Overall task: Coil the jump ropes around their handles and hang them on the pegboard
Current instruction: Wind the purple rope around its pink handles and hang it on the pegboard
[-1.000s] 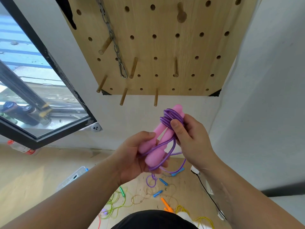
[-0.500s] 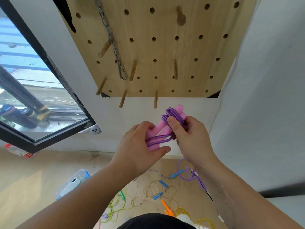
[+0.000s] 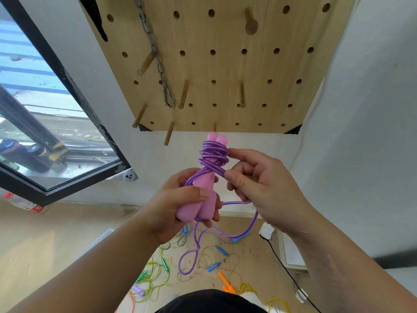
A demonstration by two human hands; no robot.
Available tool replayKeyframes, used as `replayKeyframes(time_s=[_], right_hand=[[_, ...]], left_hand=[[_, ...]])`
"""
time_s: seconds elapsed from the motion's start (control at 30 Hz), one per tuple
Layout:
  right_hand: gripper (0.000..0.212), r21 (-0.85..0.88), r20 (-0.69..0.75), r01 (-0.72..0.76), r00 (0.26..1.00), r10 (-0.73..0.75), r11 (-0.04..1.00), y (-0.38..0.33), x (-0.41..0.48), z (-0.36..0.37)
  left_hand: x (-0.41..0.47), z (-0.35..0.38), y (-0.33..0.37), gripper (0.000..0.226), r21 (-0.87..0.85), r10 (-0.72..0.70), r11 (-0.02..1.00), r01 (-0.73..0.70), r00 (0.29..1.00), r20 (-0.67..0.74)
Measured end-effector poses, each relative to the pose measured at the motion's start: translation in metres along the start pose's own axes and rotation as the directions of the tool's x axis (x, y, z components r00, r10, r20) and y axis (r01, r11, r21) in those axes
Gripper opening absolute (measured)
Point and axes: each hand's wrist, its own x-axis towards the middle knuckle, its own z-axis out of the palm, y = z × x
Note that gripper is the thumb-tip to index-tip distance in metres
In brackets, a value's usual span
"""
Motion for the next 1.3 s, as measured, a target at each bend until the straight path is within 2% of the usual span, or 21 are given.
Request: replayKeyframes(time_s=[0.13,0.3,0.37,0.47,0.57,0.63,0.7,0.8,0.97,1.03,1.07,1.1,1.13,1.17,1.2,1.23,1.27,1.3], right_hand=[[0.028,-0.050,-0.011,0.026,1.000,-0.027,0.998,-0.002,-0.002,-0.010],[0.028,-0.088,0.095,0.044,0.995,-0.035,0.995,-0.006,-0.008,-0.022],[0.028,-0.043,0.108,0.046,0.993,-0.041,0.998,-0.005,-0.010,-0.024],[0.027,0.045,0.048,0.088,0.995,-0.090,0.995,0.004,-0.012,-0.016],[0.048,0.044,0.008,0.061,0.998,-0.062,0.997,0.023,-0.013,0.001],[0.056,0.119,0.010,0.000,1.000,-0.001,0.993,0.032,-0.011,0.009],[0.050,0.221,0.063,-0.010,0.998,-0.004,0.975,0.033,-0.008,0.011],[0.044,0.271,0.176,-0.003,0.983,-0.047,0.963,0.026,-0.005,0.010],[0.042,0.414,0.227,-0.041,0.972,-0.060,0.910,0.019,-0.005,0.018],[0.038,0.446,0.160,-0.049,0.987,-0.026,0.894,0.022,-0.005,0.021],[0.034,0.437,0.098,-0.052,0.995,0.010,0.898,0.024,-0.005,0.021],[0.030,0.413,0.028,-0.057,0.998,0.050,0.909,0.026,-0.004,0.020],[0.028,0.380,-0.039,-0.065,0.996,0.086,0.923,0.028,-0.003,0.020],[0.028,0.346,-0.094,-0.072,0.989,0.111,0.936,0.030,-0.003,0.020],[0.029,0.312,-0.139,-0.075,0.983,0.124,0.947,0.033,-0.003,0.021],[0.029,0.278,-0.174,-0.074,0.977,0.126,0.958,0.034,-0.003,0.024],[0.028,0.246,-0.201,-0.072,0.972,0.123,0.967,0.035,-0.004,0.028],[0.026,0.215,-0.223,-0.072,0.967,0.120,0.974,0.036,-0.004,0.032]], left_hand=[[-0.007,0.000,-0.002,0.072,-0.066,-0.014,0.998,0.019,0.997,0.074],[-0.011,-0.007,-0.001,0.067,-0.016,-0.023,1.000,0.026,0.985,0.170],[-0.012,-0.008,-0.001,0.062,-0.023,-0.020,0.999,0.025,0.976,0.215],[-0.011,-0.006,-0.001,0.061,-0.103,-0.016,0.994,0.047,0.960,0.281],[-0.010,-0.003,-0.001,0.050,-0.268,0.011,0.958,0.105,0.917,0.399],[-0.008,-0.002,-0.003,0.047,-0.336,0.009,0.925,0.175,0.876,0.481],[-0.007,-0.001,-0.006,0.045,-0.386,0.012,0.888,0.249,0.827,0.562],[-0.006,0.002,-0.015,0.048,-0.455,0.059,0.833,0.315,0.767,0.639],[0.000,-0.010,-0.027,0.053,-0.475,0.086,0.831,0.289,0.778,0.623],[0.000,-0.012,-0.021,0.054,-0.446,0.001,0.852,0.272,0.853,0.523],[0.000,-0.010,-0.019,0.056,-0.410,-0.069,0.881,0.236,0.921,0.384],[0.001,-0.007,-0.018,0.058,-0.346,-0.114,0.924,0.160,0.982,0.148],[0.002,-0.003,-0.019,0.054,-0.224,-0.089,0.973,0.059,0.988,-0.125],[0.003,0.002,-0.019,0.046,-0.051,0.000,0.999,-0.019,0.939,-0.345],[0.003,0.008,-0.020,0.039,0.148,0.120,0.987,-0.056,0.871,-0.476],[0.001,0.013,-0.020,0.037,0.343,0.255,0.937,-0.075,0.816,-0.519],[-0.001,0.016,-0.021,0.039,0.506,0.369,0.858,-0.085,0.788,-0.493],[-0.002,0.017,-0.023,0.042,0.619,0.430,0.781,-0.081,0.788,-0.440]])
